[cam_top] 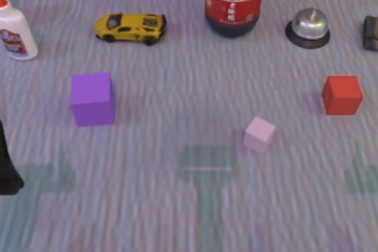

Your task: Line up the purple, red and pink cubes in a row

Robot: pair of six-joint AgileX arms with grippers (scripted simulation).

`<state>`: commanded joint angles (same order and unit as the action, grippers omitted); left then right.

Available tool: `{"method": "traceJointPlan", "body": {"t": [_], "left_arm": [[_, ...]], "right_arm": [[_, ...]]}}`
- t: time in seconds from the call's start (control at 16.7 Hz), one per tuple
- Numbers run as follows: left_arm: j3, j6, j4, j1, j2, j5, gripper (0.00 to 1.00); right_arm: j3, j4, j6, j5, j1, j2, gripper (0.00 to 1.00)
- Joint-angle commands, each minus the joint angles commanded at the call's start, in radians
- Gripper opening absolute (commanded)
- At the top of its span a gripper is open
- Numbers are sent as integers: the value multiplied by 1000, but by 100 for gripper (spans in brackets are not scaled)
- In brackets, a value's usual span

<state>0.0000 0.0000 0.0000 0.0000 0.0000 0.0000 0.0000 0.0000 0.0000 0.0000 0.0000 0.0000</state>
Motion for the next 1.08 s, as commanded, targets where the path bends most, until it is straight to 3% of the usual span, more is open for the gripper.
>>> {"method": "traceJointPlan", "body": {"t": [0.24, 0.48, 1.08], "left_arm": [[0, 0, 0, 0, 0, 0, 100], [0, 0, 0, 0, 0, 0, 100], [0, 0, 0, 0, 0, 0, 100]], "right_arm": [[30, -20, -7, 0, 9, 30, 100], [212, -134, -51, 0, 62, 218, 100], [1000, -672, -252, -3, 298, 1246, 100]]}}
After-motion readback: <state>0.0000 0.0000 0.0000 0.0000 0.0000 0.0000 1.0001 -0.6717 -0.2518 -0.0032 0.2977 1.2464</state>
